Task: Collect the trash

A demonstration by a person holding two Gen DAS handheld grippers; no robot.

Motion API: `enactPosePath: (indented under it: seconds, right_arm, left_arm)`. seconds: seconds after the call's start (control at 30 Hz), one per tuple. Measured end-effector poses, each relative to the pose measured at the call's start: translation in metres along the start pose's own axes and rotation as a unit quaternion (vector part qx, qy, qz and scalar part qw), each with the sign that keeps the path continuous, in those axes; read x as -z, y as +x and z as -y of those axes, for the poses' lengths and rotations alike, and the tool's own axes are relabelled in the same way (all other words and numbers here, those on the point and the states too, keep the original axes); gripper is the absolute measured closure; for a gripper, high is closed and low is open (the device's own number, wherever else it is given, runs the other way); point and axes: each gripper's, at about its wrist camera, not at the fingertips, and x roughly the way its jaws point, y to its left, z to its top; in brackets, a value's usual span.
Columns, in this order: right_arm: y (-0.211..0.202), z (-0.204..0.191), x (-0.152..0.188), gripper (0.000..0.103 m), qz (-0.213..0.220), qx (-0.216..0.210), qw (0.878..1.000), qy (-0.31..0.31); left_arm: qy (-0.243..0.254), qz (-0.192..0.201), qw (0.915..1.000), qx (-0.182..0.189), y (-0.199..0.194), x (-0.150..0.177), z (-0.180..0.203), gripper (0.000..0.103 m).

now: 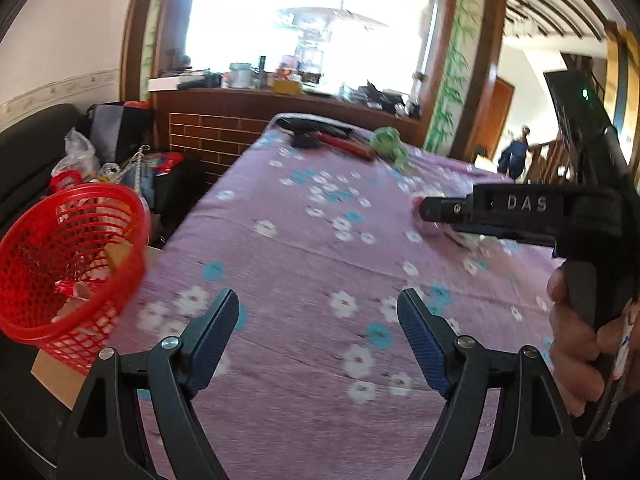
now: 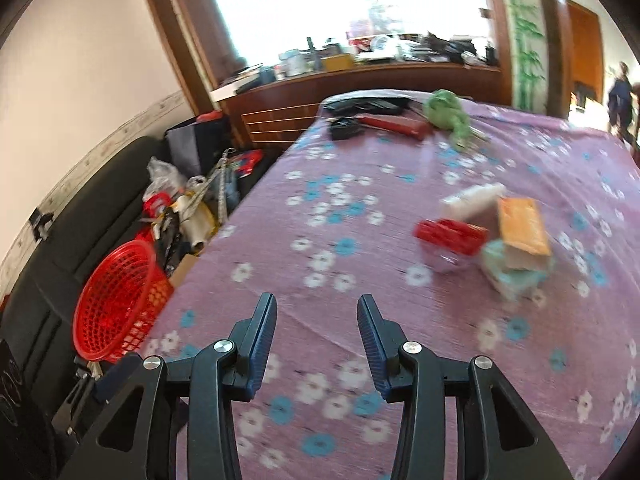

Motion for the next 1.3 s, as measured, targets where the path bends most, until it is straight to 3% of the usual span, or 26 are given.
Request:
enactPosePath:
  seconds: [0.17,0.3,0.5,0.57,0.93,1.3]
  right_arm:
    - [-0.007,0.028,0.003,0.057,0.004,0.009,1.0,0.022]
    - [-0.014,0.047,0.001,0.057,0.008,0.026,0.999,0.041]
    - [-0.021,0.074,-0.007,0.053,0.017,0.06,0.996,0.071]
    - [-0.023,0.086,-0.013,0.045,0.016,0.071,0.994,0.082]
    - [-0.001,0.152,-0.046,0.041,-0.001,0.132,0.977,0.167]
    - [0.026,0.167,-0.039,0.041,-0.027,0.114,0.98,0.163]
  left_arm:
    - [0.022,0.007,0.9995,-0.023,0.004,-0.003,0.014,0.016]
    - [0.036,-0.014,0.9989,-0.025,0.012,-0.003,0.017,0.016]
    - [0.047,-0.023,0.9982,-0.028,0.015,-0.001,0.02,0.016]
    - [0.049,-0.025,0.9981,-0.028,0.017,0.0,0.021,0.016]
    - [0.059,-0.027,0.9974,-0.031,0.019,0.0,0.024,0.016]
    - [0.063,-0.03,0.997,-0.034,0.019,0.001,0.025,0.016]
